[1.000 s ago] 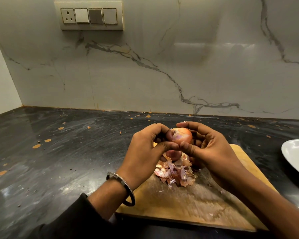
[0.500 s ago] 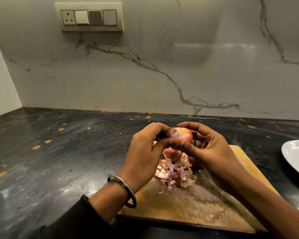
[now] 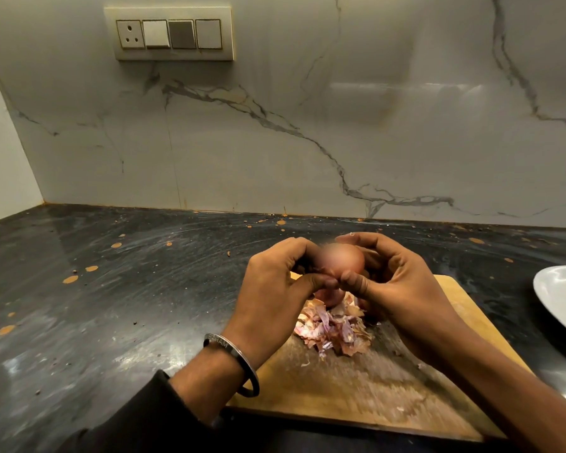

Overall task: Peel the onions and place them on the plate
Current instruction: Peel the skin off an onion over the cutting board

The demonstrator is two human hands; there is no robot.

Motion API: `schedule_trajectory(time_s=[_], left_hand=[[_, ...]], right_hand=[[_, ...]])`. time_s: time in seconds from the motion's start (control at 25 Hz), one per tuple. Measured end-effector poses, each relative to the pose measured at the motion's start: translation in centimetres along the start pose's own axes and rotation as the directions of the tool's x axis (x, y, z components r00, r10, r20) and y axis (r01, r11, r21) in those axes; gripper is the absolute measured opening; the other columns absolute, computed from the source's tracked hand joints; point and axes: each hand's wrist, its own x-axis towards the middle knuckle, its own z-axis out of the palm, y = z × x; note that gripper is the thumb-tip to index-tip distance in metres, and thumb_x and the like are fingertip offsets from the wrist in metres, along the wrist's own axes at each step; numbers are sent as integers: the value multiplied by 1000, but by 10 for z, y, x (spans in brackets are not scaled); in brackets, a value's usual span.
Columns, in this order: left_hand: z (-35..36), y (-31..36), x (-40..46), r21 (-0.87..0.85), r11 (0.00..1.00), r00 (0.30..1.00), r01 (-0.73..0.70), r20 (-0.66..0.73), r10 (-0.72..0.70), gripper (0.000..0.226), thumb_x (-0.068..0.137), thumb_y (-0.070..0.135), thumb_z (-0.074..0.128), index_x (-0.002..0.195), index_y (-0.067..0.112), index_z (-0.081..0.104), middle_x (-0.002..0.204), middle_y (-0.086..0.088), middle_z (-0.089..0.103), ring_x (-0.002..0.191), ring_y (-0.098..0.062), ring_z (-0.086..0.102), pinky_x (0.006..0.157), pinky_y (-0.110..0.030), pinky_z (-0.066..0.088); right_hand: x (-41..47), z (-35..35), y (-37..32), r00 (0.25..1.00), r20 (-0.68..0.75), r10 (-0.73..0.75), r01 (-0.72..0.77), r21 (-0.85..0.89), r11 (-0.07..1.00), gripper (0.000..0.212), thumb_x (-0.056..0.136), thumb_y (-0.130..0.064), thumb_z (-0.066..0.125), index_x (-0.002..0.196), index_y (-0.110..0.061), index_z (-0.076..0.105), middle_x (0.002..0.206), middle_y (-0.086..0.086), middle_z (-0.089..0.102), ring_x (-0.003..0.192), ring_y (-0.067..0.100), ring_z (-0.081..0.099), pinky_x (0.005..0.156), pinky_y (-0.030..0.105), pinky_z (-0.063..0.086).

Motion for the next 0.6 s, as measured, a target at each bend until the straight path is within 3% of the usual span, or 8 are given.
schedule_trajectory(time_s=[0.12,0.32,0.52,0.6], left_hand=[[2,2,0,17,1000,999,-21,-41,22,18,79,13,78,90,22,66,86,13,65,85,-8,63,68,-31,58],[1,1,0,48,999,1000,-26,5,26,15,83,13,74,90,22,65,86,13,62,85,-7,60,68,-31,57],[3,1,-1,72,996,997,-51,-62,56,15,81,19,76,92,21,66,88,12,64,87,-7,61,64,-16,51],[2,1,-1,90,994,997,-55,-46,60,14,81,19,76,90,21,66,87,13,63,87,-7,60,64,-16,51]], right_hand=[[0,0,2,1000,-32,2,-2,-1,1000,51,69,-27,78,118,-22,64,110,4,73,92,20,73,62,20,55],[-2,3,1,999,-51,-16,16,-8,1000,51,67,-28,79,116,-25,65,109,1,73,94,18,73,65,23,57],[-2,5,2,996,-83,-14,17,25,1000,50,67,-27,79,114,-21,64,104,3,75,88,20,75,61,23,57],[-2,5,3,997,-76,-13,15,20,1000,51,67,-26,79,116,-20,64,105,5,74,85,22,75,62,26,59]])
